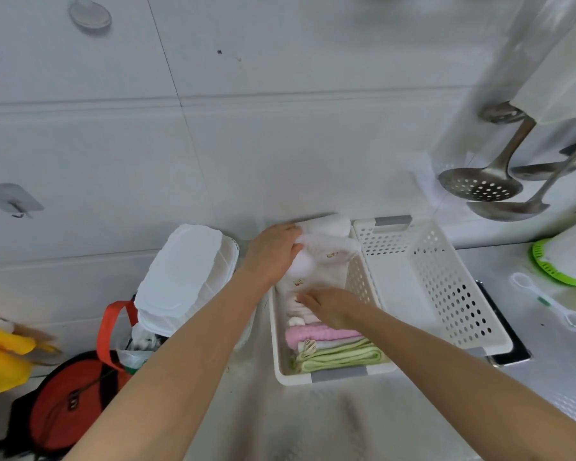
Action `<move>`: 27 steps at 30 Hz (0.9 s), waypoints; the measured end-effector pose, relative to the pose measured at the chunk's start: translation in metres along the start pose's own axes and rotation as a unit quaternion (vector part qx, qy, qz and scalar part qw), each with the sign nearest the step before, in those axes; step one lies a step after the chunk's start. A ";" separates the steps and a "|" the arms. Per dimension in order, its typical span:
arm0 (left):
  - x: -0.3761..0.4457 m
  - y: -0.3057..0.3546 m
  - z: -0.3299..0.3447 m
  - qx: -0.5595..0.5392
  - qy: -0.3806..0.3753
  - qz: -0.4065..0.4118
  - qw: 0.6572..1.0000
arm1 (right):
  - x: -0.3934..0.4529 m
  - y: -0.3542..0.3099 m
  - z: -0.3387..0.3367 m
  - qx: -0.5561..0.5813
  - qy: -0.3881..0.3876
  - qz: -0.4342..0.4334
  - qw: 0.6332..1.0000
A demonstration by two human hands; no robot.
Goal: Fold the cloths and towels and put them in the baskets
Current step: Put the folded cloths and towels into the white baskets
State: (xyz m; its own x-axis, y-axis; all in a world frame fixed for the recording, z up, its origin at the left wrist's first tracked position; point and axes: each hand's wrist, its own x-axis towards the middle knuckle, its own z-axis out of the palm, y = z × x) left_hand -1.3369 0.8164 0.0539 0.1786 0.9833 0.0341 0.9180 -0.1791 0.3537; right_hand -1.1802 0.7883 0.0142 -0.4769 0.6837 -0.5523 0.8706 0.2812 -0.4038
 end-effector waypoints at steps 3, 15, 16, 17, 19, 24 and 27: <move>-0.003 0.001 -0.006 0.017 -0.022 0.024 0.999 | -0.002 -0.001 -0.008 0.007 0.006 -0.008 1.000; -0.028 0.104 -0.049 0.031 -0.048 0.162 0.985 | -0.154 0.026 -0.032 0.057 0.274 0.057 0.958; -0.033 0.122 -0.045 0.044 -0.071 0.183 0.979 | -0.173 0.032 -0.029 0.070 0.290 0.073 0.952; -0.039 0.142 -0.041 0.059 -0.095 0.206 0.972 | -0.191 0.042 -0.023 0.077 0.305 0.092 0.945; -0.053 0.183 -0.030 0.080 -0.125 0.255 0.956 | -0.231 0.063 -0.009 0.070 0.334 0.140 0.929; -0.116 0.299 0.004 0.095 -0.161 0.364 0.912 | -0.357 0.109 0.058 0.080 0.376 0.261 0.885; -0.177 0.371 0.027 0.087 -0.181 0.430 0.880 | -0.444 0.130 0.119 0.092 0.391 0.336 0.852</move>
State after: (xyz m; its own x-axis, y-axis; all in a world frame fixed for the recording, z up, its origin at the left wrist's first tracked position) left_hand -1.0184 0.5756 0.1540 0.9062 0.4127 -0.0915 0.4228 -0.8853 0.1937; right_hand -0.8700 0.4411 0.1204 0.4101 0.9086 -0.0787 0.8472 -0.4114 -0.3362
